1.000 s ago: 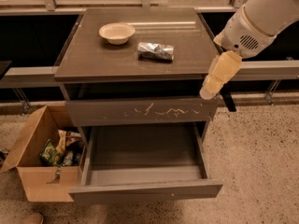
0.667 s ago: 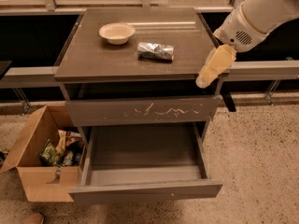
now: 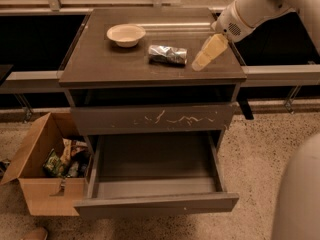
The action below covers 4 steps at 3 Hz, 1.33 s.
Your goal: Place redbull can into middle drawer
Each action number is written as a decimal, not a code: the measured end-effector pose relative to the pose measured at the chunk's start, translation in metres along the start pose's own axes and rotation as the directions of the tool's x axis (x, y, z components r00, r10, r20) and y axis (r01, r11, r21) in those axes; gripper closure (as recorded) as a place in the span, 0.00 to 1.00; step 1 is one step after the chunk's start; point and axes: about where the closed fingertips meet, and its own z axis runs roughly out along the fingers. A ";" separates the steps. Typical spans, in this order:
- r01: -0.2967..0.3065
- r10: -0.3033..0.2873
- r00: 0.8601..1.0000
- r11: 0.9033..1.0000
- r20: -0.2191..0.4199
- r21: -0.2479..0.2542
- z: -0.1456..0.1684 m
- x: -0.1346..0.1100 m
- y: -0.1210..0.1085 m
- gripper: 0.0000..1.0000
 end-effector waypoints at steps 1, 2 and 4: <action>-0.014 0.015 0.996 1.000 0.084 -0.017 0.039 -0.022 -0.021 0.00; -0.035 0.037 0.988 0.999 0.148 -0.016 0.069 -0.038 -0.031 0.00; -0.127 0.138 0.974 0.989 0.177 -0.070 0.125 -0.030 -0.032 0.09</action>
Offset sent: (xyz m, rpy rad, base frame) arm 0.0918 0.0755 -0.0440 0.2341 -0.0687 -0.0233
